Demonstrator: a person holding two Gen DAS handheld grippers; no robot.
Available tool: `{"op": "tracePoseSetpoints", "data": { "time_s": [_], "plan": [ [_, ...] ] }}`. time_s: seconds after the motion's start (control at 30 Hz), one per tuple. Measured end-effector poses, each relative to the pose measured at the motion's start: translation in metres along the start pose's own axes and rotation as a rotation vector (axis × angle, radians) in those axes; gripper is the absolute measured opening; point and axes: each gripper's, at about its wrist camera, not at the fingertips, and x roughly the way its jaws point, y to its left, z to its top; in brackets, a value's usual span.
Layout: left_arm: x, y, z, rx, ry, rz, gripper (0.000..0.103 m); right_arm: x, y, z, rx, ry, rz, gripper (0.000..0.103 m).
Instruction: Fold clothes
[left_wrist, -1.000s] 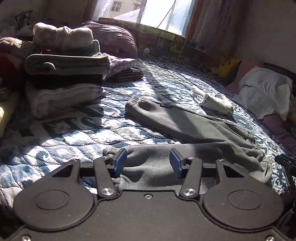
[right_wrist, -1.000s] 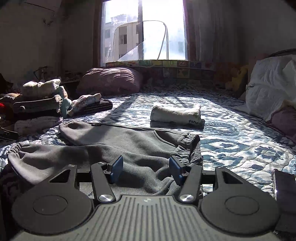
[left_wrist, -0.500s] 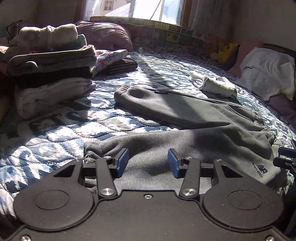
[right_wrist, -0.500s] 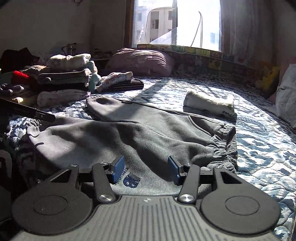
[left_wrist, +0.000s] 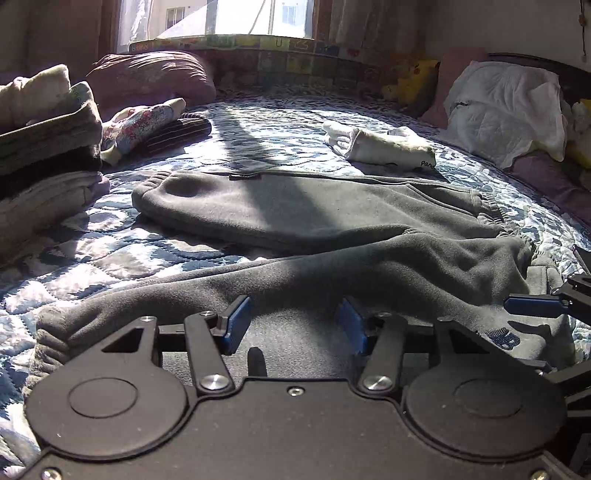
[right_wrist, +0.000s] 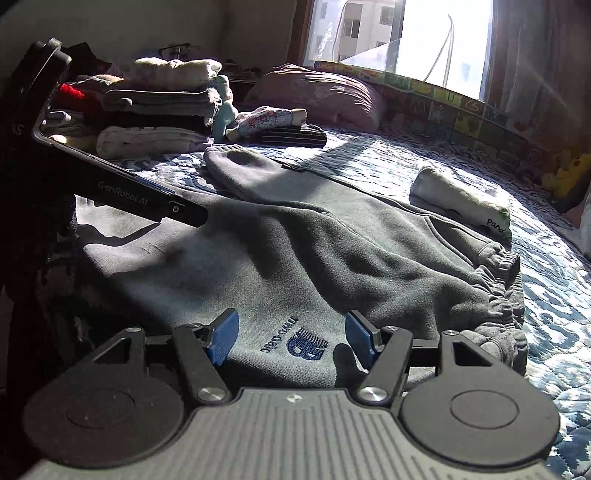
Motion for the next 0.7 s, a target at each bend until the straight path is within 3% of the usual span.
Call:
{"op": "tracePoseSetpoints", "data": {
  "time_s": [0.07, 0.17, 0.23, 0.3, 0.43, 0.53, 0.57, 0.63, 0.7],
  "plan": [
    [0.012, 0.0, -0.013, 0.047, 0.087, 0.026, 0.062, 0.002, -0.004, -0.006, 0.019, 0.014, 0.025, 0.066],
    [-0.001, -0.002, -0.015, 0.063, 0.068, 0.035, 0.063, -0.016, -0.003, -0.003, -0.003, -0.063, 0.007, 0.063],
    [-0.027, 0.003, -0.018, 0.064, 0.005, 0.041, 0.063, -0.021, 0.0, -0.003, -0.015, -0.063, 0.017, 0.067],
    [-0.032, 0.022, -0.021, 0.011, 0.024, 0.086, 0.061, -0.015, 0.003, -0.006, -0.013, -0.022, 0.019, 0.067],
    [-0.041, 0.063, -0.027, -0.102, 0.074, 0.178, 0.061, -0.024, 0.007, 0.0, -0.014, -0.094, 0.04, 0.063],
    [-0.047, 0.093, -0.032, -0.186, 0.111, 0.247, 0.059, -0.018, 0.01, 0.0, -0.024, -0.065, 0.043, 0.065],
    [-0.049, 0.103, -0.033, -0.214, 0.123, 0.27, 0.052, -0.018, 0.01, 0.0, -0.02, -0.058, 0.044, 0.065],
    [-0.06, 0.11, -0.037, -0.278, 0.067, 0.263, 0.049, -0.018, 0.011, -0.001, -0.014, -0.045, 0.045, 0.065],
    [-0.078, 0.095, -0.03, -0.195, -0.041, 0.289, 0.047, -0.018, 0.011, -0.002, -0.01, -0.039, 0.044, 0.065]
  ]
}}
